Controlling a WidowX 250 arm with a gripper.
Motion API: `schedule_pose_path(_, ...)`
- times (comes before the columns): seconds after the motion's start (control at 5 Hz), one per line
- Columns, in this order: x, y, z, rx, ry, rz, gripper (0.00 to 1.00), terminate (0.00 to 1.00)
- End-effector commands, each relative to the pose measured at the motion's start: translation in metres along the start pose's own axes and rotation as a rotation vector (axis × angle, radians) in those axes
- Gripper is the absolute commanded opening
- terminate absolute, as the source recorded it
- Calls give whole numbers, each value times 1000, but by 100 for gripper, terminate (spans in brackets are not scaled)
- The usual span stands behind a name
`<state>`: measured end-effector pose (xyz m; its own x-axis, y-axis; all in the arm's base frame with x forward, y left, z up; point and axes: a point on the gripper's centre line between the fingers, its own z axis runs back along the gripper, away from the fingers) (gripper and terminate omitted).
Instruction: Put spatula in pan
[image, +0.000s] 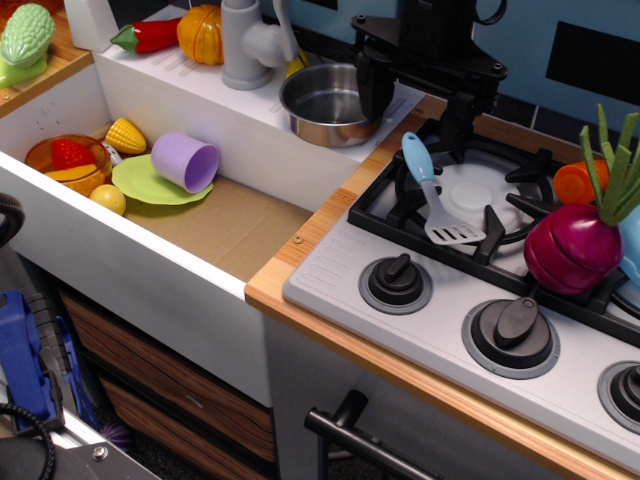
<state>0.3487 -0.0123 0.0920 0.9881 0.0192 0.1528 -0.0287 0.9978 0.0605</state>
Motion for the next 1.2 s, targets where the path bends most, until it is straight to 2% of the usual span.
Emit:
schedule_pose_path(0.0,0,0,0,0,0,0,100,0)
schedule_pose_path(0.2,15,-6,0,0,-11,111,100,0)
schedule_pose_path(0.4,26,-13,-7,82,-30,205,100,0)
schedule_pose_path(0.6,28,-10,-9,55,-48,245,100,0)
schedule_pose_path(1.0,15,-6,-20,62,-30,243,100,0)
